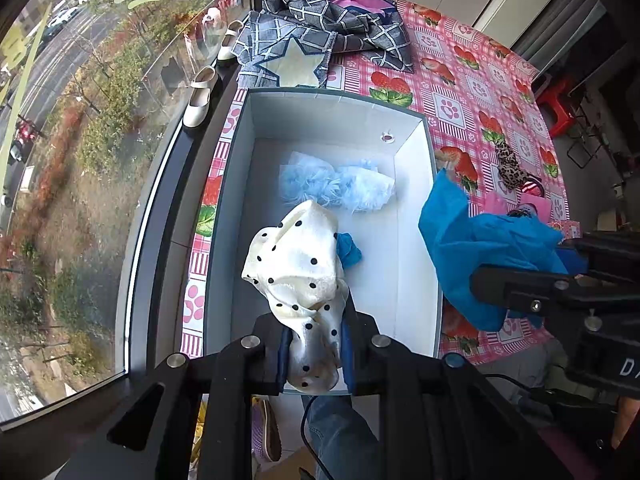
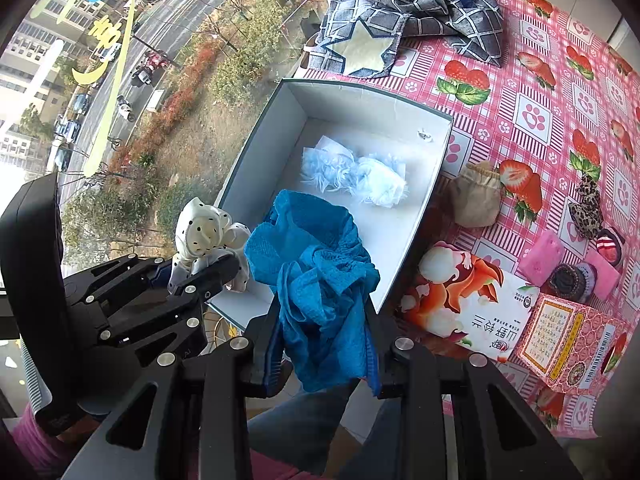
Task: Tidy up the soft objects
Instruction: 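Lower both held items into the white box, then open the left tool releasing the scrunchie while the right tool releases the blue cloth, then move both tools back toward the remaining items on the table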
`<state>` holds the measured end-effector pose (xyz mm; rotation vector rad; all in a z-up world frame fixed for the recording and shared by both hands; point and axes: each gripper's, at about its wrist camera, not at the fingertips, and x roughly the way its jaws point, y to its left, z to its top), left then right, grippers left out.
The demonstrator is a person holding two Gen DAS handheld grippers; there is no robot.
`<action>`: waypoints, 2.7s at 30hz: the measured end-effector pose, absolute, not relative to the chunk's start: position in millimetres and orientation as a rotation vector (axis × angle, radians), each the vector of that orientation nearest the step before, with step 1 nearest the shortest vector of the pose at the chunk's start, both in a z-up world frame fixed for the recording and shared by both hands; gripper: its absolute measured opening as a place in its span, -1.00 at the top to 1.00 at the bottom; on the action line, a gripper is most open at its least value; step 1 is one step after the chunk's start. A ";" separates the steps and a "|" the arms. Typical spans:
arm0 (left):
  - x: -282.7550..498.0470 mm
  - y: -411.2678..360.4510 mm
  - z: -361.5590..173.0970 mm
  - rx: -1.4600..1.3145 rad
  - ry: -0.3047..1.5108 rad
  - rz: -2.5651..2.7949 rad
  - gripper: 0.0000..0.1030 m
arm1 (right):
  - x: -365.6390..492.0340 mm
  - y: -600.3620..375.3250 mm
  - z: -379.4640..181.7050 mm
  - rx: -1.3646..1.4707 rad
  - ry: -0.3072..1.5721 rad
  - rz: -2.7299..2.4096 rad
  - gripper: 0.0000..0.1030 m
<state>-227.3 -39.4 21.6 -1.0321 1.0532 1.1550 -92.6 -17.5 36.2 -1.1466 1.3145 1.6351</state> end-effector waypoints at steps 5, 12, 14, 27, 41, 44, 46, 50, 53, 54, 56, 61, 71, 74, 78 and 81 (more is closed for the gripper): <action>-227.6 -39.0 21.7 -1.033 1.053 1.156 0.57 | -93.9 -17.9 33.8 -1.149 1.320 1.634 0.34; -229.5 -38.2 17.1 -1.046 1.054 1.155 0.57 | -95.5 -17.2 32.6 -1.154 1.324 1.634 0.34; -229.5 -38.2 17.0 -1.046 1.055 1.154 0.57 | -96.1 -16.6 32.3 -1.155 1.328 1.633 0.34; -236.1 -35.4 11.4 -1.061 1.062 1.162 0.57 | -97.8 -4.1 28.5 -1.137 1.363 1.630 0.34; -236.4 -38.3 -19.1 -1.093 1.150 1.129 0.27 | -111.9 6.1 9.2 -1.191 1.374 1.616 0.16; -234.3 -39.7 -19.1 -1.087 1.155 1.123 -0.17 | -111.8 5.2 9.6 -1.193 1.366 1.616 0.03; -232.3 -39.0 -19.4 -1.078 1.169 1.122 -0.44 | -110.5 5.3 10.2 -1.190 1.367 1.613 0.03; -230.0 -39.8 -17.3 -1.060 1.167 1.127 -0.59 | -105.3 6.5 12.4 -1.178 1.365 1.593 -0.14; -230.7 -38.3 -15.0 -1.059 1.141 1.138 -0.80 | -99.1 7.2 15.9 -1.143 1.362 1.587 -0.61; -230.7 -37.0 -14.9 -1.063 1.136 1.140 -0.98 | -97.6 7.4 17.2 -1.136 1.365 1.587 -0.61; -231.5 -36.1 -13.2 -1.075 1.126 1.144 -1.00 | -95.8 7.7 17.7 -1.136 1.375 1.584 -0.61; -230.8 -35.5 -11.8 -1.083 1.121 1.162 -1.00 | -88.6 6.5 16.5 -1.116 1.398 1.558 -1.00; -223.1 -35.6 -5.8 -1.077 1.096 1.168 -1.00 | -66.6 6.1 22.3 -1.066 1.402 1.523 -1.00; -217.7 -33.2 -2.3 -1.079 1.077 1.153 -1.00 | -59.4 4.9 24.8 -1.048 1.408 1.526 -1.00; -209.2 -28.4 9.2 -1.107 0.989 1.098 -1.00 | -43.0 2.2 31.9 -1.003 1.423 1.529 -1.00; -196.1 -19.5 20.9 -1.133 0.900 1.037 -1.00 | -22.4 2.1 39.1 -0.947 1.446 1.516 -1.00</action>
